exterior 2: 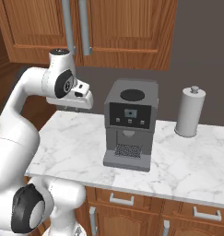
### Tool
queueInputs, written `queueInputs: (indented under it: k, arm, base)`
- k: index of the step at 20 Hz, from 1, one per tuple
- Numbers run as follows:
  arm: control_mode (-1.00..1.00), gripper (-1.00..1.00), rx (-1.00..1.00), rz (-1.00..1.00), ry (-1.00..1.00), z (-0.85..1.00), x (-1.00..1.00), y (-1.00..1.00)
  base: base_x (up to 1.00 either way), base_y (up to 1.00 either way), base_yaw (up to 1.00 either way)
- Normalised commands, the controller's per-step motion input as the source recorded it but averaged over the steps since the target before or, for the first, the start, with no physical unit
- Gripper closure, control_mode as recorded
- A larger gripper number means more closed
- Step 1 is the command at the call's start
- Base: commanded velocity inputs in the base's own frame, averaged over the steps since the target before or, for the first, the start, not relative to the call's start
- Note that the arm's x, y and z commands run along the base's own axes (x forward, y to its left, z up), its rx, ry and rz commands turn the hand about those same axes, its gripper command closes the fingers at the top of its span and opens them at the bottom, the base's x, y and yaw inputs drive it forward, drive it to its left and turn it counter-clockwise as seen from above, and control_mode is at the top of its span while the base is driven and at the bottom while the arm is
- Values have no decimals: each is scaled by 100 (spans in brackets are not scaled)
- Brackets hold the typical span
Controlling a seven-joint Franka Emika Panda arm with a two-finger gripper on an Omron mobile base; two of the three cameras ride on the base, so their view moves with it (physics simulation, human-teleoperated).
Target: Open the cabinet, pick the kettle from the cabinet, and place it in the sink.
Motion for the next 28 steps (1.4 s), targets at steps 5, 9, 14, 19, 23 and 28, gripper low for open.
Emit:
queueInputs:
  k: [5,9,14,19,23,28]
  arm:
    - [-100,-100,0,0,-8,0,-8,0]
    - [-100,-100,1,1,-32,1,-23,0]
    - [-100,-100,0,0,-32,12,-18,0]
    - [-100,-100,0,5,-18,26,-9,2]
    - [-100,-100,0,0,-8,33,-2,9]
    - [-100,-100,0,0,-2,37,0,9]
  base:
    - [0,0,0]
    - [0,0,0]
    - [0,0,0]
    - [0,0,0]
    - [0,0,0]
    - [0,0,0]
